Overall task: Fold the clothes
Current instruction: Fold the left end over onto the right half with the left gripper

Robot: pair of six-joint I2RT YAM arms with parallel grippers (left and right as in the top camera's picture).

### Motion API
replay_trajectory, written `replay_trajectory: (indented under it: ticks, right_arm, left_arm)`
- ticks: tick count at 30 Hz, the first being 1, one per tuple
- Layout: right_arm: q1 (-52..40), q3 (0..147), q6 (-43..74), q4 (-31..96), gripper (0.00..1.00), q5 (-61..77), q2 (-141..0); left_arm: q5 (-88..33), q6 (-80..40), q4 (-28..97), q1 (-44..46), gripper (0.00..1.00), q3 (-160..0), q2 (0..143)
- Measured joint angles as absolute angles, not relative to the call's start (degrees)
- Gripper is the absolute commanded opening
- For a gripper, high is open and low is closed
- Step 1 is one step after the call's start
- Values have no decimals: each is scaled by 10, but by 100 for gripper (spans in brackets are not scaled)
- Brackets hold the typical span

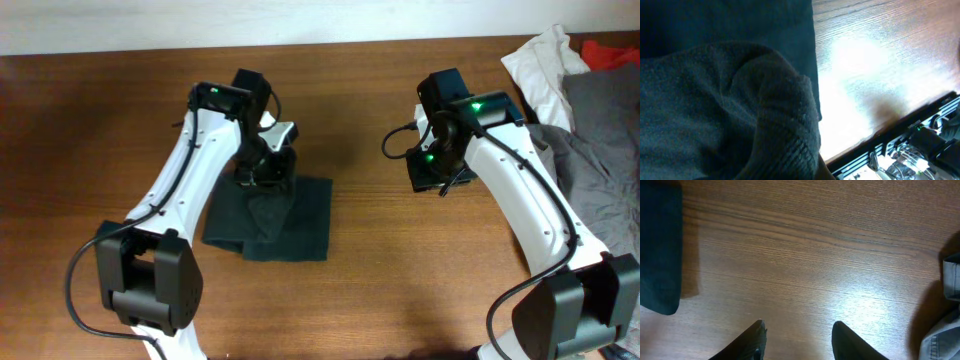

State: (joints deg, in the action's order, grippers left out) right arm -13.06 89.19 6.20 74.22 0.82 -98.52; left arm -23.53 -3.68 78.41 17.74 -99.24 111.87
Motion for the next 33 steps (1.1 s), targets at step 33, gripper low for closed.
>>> replay_trajectory:
  ticks: [33]
  right_arm:
    - [-131, 892, 62, 743, 48, 8, -985]
  left_arm:
    - [-211, -93, 853, 217, 0, -1040, 1119]
